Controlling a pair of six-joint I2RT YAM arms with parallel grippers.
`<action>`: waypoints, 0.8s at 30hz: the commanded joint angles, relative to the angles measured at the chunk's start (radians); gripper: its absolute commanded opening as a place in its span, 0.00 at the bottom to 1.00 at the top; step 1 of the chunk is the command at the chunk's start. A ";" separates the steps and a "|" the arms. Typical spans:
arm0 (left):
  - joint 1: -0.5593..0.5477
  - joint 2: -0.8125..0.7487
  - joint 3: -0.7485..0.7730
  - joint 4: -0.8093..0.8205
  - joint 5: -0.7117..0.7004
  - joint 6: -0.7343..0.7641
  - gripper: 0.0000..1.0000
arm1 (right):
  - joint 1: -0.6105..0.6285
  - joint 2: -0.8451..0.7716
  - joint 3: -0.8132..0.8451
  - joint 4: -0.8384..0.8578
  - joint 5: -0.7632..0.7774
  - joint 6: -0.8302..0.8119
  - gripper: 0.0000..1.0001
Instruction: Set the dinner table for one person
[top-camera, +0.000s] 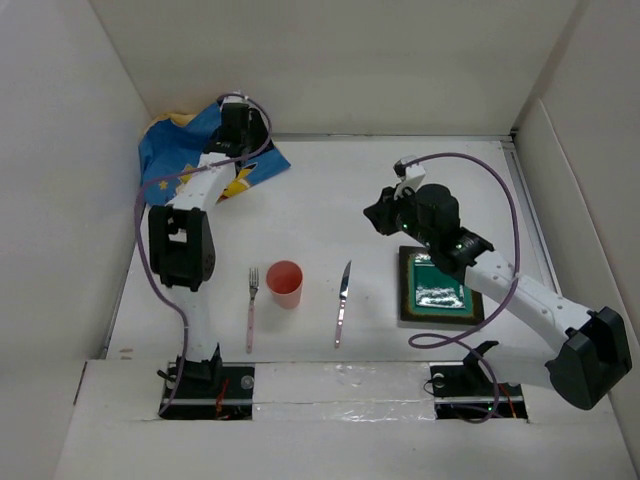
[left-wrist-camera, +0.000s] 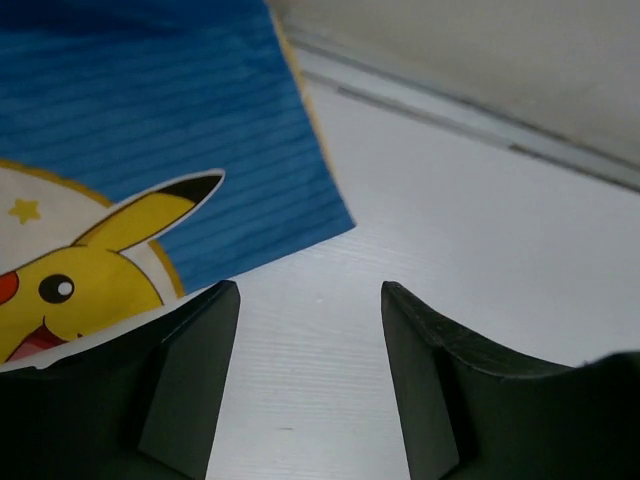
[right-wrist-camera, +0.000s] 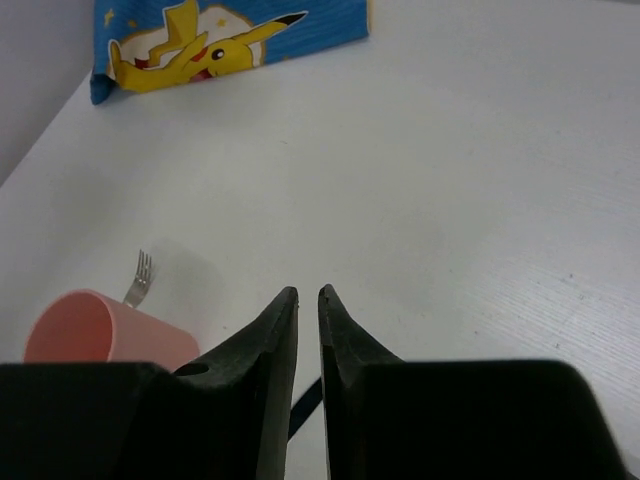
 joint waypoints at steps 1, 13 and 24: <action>-0.014 0.143 0.158 -0.164 -0.064 0.060 0.59 | -0.003 -0.058 -0.040 0.053 0.023 -0.010 0.28; -0.117 0.487 0.519 -0.277 -0.342 0.226 0.69 | -0.003 -0.086 -0.116 0.041 -0.003 -0.011 0.37; -0.117 0.550 0.597 -0.280 -0.235 0.266 0.68 | 0.017 -0.061 -0.110 0.070 -0.013 0.002 0.37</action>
